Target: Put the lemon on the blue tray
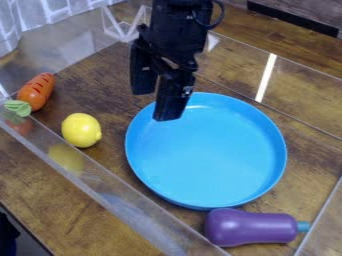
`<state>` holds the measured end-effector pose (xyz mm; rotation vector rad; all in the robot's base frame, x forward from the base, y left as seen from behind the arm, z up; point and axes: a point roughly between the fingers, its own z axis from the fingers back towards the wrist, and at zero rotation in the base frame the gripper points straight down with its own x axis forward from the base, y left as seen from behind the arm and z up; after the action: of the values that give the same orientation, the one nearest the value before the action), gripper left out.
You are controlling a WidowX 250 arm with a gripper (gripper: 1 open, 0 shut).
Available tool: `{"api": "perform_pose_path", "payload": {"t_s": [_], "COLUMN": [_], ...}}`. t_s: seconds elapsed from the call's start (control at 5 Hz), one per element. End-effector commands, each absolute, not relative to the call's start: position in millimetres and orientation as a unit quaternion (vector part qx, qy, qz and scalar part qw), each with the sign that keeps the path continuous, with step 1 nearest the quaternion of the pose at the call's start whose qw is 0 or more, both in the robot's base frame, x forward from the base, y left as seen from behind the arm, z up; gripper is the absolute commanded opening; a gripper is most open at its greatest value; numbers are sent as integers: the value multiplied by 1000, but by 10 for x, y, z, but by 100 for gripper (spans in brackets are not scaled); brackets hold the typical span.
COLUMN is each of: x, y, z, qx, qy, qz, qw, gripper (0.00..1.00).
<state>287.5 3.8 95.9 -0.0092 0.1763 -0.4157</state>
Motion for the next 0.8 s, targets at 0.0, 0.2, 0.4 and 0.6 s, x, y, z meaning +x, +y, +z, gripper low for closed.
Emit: {"api": "perform_pose_path", "payload": {"t_s": [0.0, 0.2, 0.4, 0.6], "x": [2897, 2890, 2876, 2838], "y": [136, 170, 232, 346], "z": [999, 951, 905, 872], "qx": [0, 0, 2, 7], "qy": [77, 82, 87, 91], "qz": [-234, -266, -302, -350], "qw": [969, 960, 949, 932], "gripper": [100, 100, 100, 100]}}
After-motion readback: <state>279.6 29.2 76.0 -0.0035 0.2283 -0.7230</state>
